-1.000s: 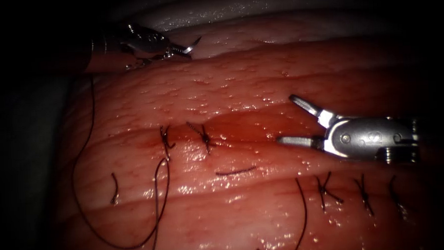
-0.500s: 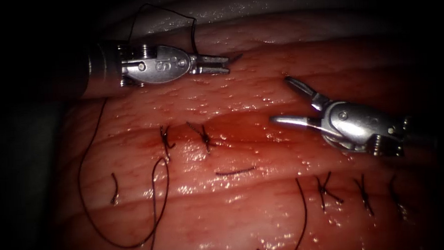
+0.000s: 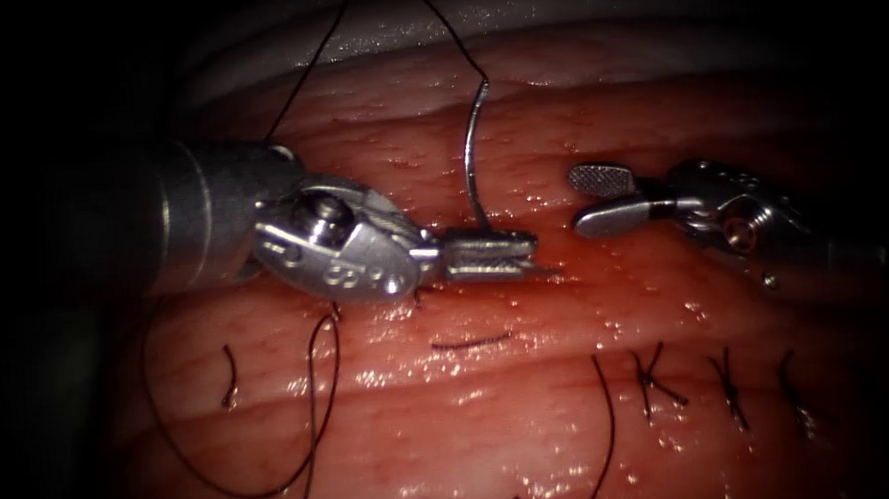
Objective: Wound Closure
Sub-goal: Hand off the needle to the right hand, then with the right needle driver, insert the needle through the skin above the wound.
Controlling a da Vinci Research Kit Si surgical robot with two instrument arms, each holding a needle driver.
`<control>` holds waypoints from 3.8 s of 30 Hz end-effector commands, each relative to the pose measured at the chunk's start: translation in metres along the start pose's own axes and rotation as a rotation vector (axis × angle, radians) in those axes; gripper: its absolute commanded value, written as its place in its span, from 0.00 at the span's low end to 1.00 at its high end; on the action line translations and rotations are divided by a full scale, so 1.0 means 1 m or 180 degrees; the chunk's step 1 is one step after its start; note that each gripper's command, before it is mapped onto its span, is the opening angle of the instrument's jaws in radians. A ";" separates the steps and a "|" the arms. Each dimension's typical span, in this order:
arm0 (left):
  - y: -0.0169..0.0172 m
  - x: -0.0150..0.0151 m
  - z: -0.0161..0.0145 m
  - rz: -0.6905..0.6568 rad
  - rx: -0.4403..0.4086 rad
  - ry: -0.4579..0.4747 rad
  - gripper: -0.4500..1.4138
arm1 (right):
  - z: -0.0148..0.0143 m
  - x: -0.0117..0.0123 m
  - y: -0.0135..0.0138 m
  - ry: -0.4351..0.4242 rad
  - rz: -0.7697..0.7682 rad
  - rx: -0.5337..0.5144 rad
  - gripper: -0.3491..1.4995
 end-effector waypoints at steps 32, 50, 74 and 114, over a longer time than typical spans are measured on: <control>0.0028 0.0010 -0.0009 0.0316 0.0041 0.0153 0.00 | 0.0111 -0.0025 -0.0059 -0.0103 0.1177 0.1416 0.81; 0.0029 0.0016 -0.0008 0.0325 0.0050 0.0157 0.00 | 0.0118 -0.0025 -0.0060 0.0062 0.1373 0.1256 0.00; 0.0040 -0.0002 -0.0016 -0.0236 0.0158 -0.0138 0.76 | 0.0086 0.0012 -0.0013 0.0888 -0.0337 -0.0179 0.00; 0.0111 -0.0055 0.0013 -0.2432 0.0176 -0.1381 0.26 | 0.0099 0.0020 0.0018 0.0710 -0.2744 -0.0801 0.00</control>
